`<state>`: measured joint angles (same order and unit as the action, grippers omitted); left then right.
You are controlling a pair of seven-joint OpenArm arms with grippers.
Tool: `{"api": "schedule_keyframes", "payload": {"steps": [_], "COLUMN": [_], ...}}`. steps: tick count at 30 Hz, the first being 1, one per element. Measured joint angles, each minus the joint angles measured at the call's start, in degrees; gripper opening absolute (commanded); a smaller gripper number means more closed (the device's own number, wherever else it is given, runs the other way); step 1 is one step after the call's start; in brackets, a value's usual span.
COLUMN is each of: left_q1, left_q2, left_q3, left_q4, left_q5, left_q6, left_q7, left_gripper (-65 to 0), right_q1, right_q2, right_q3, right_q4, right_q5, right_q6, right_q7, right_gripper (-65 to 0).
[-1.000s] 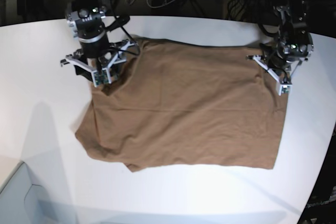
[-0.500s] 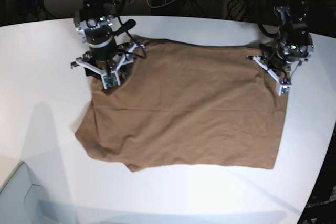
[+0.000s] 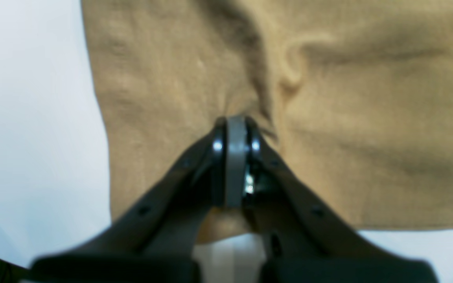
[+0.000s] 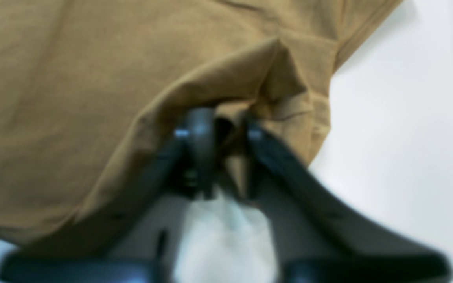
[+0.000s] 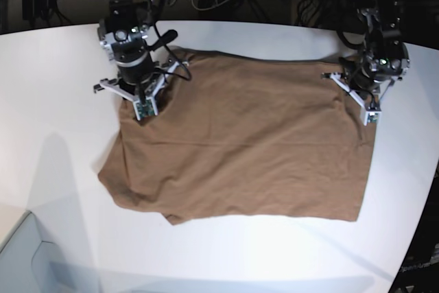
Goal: Layout the t-shirt on the table in an organized manner, then fold the t-shirt properly
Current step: 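Grasp the t-shirt shoulder with the right gripper and pull it outward, then release the shoulder and move the right gripper back over the shirt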
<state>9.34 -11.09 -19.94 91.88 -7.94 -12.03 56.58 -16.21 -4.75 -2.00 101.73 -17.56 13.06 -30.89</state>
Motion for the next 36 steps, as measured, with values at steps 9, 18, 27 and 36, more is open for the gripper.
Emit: {"api": "schedule_keyframes", "payload": {"steps": [9,18,27,36], "left_q1": [-1.22,-1.25,-1.25,-0.92], "left_q2": [0.15,0.22,0.81,0.46], "left_q3": [0.20,0.20,0.22,0.04], "left_q4": [-0.59,-0.63,-0.33,-0.22], "left_q5": [0.02,-0.04,0.00,-0.15], "left_q6": [-0.02,0.00,-0.02,-0.02], "left_q7": [0.63,0.42,0.42,0.42], "left_gripper": [-65.0,-65.0,-65.0,-65.0], "right_q1": [-6.34,-17.88,-25.42,-25.44], "right_q2": [-0.46,-3.98,-3.93,-3.34], "right_q3": [2.99,4.72,-10.62,-10.23], "right_q4": [9.81,12.76,12.81,12.87], "right_q5": [-0.15,-0.02,-0.07,-0.02], "right_q6": [-0.50,-0.39,-0.44,-0.66], "right_q7": [-1.18,-0.44,0.09,-0.35], "right_gripper": [-65.0,-65.0,-65.0,-39.8]}}
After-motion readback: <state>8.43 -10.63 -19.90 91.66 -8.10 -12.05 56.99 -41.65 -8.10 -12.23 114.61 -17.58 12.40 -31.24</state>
